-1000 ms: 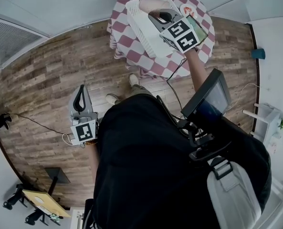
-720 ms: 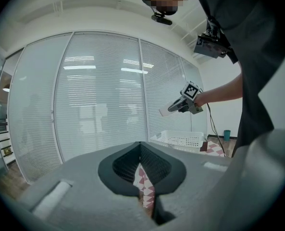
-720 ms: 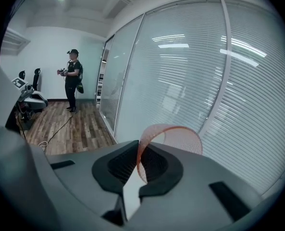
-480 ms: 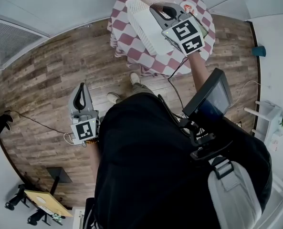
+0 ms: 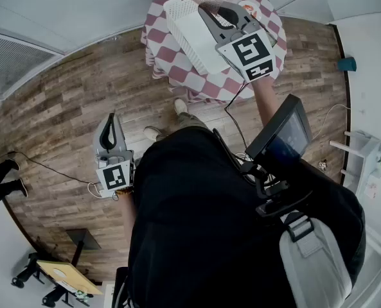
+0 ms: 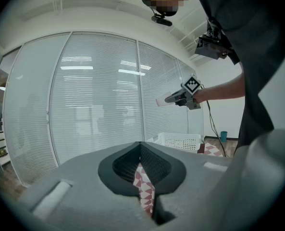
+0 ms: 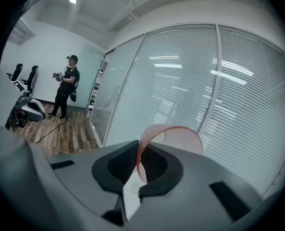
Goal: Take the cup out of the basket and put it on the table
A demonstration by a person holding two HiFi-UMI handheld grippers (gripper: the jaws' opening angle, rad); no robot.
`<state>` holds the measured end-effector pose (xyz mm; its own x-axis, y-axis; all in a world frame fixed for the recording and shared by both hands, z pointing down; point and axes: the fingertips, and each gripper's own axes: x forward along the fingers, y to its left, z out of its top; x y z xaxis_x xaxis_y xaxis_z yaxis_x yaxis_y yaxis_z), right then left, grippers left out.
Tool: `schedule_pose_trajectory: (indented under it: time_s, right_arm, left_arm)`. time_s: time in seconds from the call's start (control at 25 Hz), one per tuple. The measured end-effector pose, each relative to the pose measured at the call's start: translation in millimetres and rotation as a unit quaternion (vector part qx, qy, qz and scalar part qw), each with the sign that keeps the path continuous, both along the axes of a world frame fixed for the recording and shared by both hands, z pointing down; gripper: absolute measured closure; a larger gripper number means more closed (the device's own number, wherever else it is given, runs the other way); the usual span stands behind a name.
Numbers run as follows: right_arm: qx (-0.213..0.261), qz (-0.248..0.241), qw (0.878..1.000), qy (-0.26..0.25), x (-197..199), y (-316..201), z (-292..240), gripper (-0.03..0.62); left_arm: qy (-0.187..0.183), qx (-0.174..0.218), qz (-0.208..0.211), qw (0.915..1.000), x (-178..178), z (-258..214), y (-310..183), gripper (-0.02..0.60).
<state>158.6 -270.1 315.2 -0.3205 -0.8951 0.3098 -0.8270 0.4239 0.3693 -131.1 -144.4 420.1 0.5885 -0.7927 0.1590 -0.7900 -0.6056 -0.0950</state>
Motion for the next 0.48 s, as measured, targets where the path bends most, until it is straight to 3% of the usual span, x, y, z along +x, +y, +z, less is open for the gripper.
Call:
schedule_pose_trajectory:
  time_s: [0.48]
  right_arm:
    - [0.067, 0.007, 0.998, -0.006, -4.2, 14.2, -39.7, 0.569]
  left_arm:
    - [0.002, -0.004, 0.019, 0.9998, 13.0, 3.9, 1.4, 0.575]
